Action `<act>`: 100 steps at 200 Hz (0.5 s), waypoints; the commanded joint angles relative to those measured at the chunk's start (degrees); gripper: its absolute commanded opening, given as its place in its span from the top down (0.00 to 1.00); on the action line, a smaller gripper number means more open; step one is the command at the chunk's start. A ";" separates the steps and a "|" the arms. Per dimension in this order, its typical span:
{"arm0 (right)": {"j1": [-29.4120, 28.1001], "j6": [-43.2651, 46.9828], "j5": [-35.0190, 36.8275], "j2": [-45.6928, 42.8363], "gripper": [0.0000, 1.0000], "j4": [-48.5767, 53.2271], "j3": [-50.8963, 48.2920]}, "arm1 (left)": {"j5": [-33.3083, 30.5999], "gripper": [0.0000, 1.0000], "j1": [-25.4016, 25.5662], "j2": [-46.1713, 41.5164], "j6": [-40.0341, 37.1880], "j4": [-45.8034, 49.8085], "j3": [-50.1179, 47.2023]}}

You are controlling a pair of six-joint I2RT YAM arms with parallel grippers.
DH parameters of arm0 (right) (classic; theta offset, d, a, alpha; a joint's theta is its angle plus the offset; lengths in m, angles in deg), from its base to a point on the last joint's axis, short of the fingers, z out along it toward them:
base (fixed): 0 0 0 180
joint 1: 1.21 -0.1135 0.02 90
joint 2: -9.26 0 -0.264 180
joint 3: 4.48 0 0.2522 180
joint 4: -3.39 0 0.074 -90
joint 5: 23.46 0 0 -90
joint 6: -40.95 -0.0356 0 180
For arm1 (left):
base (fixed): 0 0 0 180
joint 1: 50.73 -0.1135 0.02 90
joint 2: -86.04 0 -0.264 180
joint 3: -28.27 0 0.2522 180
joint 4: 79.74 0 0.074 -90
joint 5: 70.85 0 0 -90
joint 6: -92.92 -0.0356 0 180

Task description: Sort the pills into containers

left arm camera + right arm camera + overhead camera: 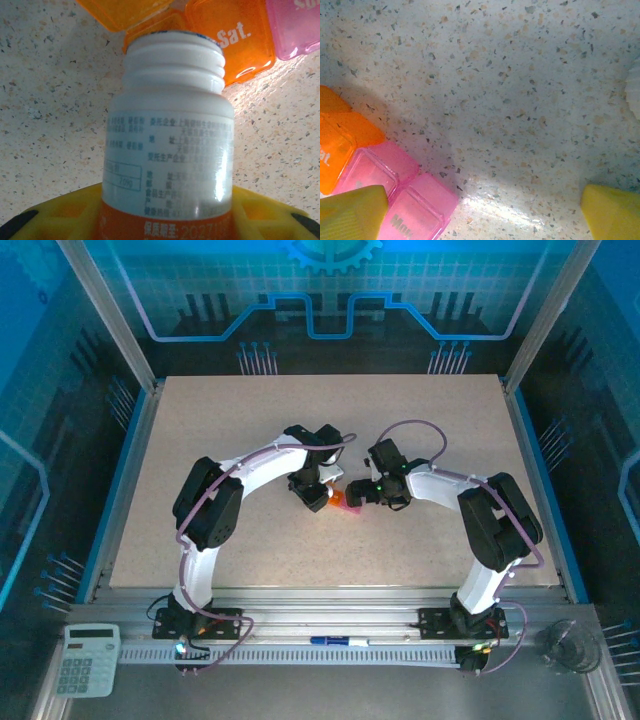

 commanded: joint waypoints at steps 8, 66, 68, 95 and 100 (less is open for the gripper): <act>-0.62 -0.33 -0.52 2.91 0.00 0.86 -0.46 | -1.85 1.00 -0.54 0.37 0.01 1.39 0.11; -0.64 -0.33 -0.43 2.91 0.00 0.94 -0.64 | -3.26 1.00 -0.50 0.18 -0.23 2.09 0.45; -0.64 -0.27 -0.43 2.90 0.00 0.95 -0.64 | -3.35 1.00 -0.49 0.14 -0.24 2.16 0.49; -0.58 -0.42 -0.52 3.02 0.00 0.90 -0.60 | -3.59 1.00 -0.46 0.00 -0.20 2.50 0.91; -0.60 -0.42 -0.53 3.05 0.00 0.93 -0.61 | -3.74 1.00 -0.54 0.04 -0.22 2.63 1.01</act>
